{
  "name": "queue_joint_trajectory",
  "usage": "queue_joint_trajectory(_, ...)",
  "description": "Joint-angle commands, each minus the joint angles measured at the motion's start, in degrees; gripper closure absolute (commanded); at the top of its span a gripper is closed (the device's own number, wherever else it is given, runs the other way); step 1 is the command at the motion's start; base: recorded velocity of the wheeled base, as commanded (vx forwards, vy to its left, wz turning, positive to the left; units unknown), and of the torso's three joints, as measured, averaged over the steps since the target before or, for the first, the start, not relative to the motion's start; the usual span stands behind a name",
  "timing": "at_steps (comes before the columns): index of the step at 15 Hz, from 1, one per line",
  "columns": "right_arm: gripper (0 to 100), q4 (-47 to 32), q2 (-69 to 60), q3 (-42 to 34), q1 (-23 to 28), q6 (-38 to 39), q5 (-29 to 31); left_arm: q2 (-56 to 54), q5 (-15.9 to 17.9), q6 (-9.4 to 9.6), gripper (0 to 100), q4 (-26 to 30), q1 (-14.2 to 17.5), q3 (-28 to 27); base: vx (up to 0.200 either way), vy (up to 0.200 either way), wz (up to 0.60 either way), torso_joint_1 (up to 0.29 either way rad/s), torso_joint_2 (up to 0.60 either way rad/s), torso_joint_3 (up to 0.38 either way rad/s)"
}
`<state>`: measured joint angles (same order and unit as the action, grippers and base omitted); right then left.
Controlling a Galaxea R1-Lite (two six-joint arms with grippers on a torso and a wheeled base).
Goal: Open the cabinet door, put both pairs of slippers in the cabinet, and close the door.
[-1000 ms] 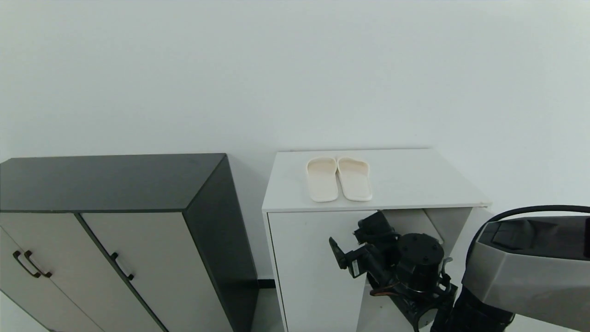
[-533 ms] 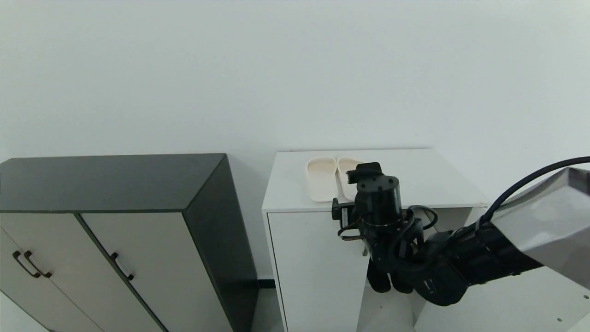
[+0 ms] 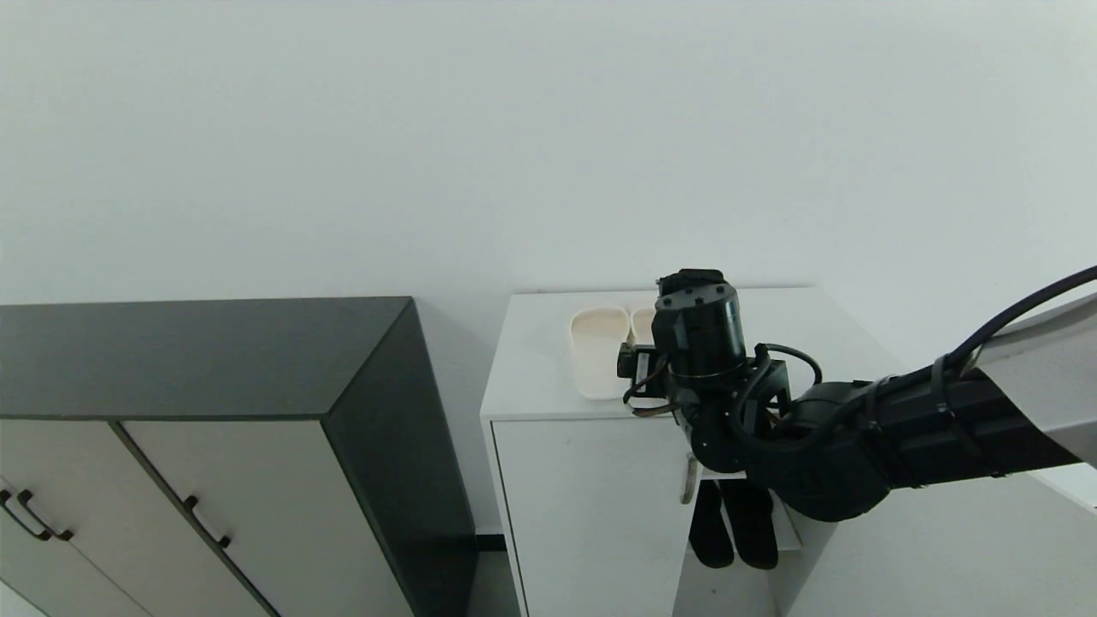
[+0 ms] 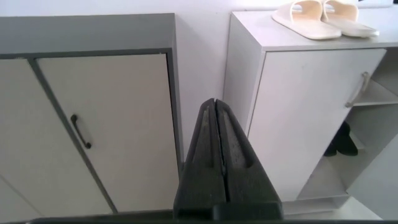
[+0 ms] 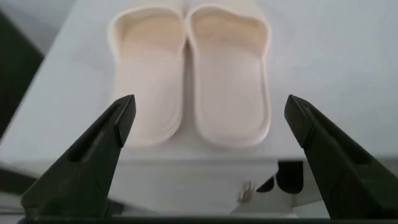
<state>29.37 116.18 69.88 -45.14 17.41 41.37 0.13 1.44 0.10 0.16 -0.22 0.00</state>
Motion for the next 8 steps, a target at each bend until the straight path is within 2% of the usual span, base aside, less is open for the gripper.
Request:
queue_joint_trajectory(1, 0, 0.25, 0.10, -1.15, -0.21, -0.01, -0.07, 0.04, 0.06, -0.01, 100, 0.02, 0.04, 0.00, 0.200, 0.000, 0.00, 0.012, 0.00, -0.002)
queue_joint_trajectory(5, 0, 2.10, 2.74, -2.38, -0.30, -0.09, -2.26, 0.04, 0.06, -0.10, 100, 0.02, 0.04, 0.00, 0.200, 0.000, 0.00, 0.004, 0.00, 0.004)
queue_joint_trajectory(6, 0, 2.10, 2.74, -2.38, -0.30, -0.09, -2.26, 0.04, 0.06, -0.10, 100, 0.02, 0.04, 0.00, 0.000, 0.000, 0.00, 0.000, 0.00, 0.000)
queue_joint_trajectory(8, 0, 5.44, 5.11, -1.32, 1.72, -5.19, -4.11, 0.04, 0.06, -0.10, 100, 0.02, 0.04, 0.00, 0.000, 0.000, 0.00, 0.000, 0.00, 0.000)
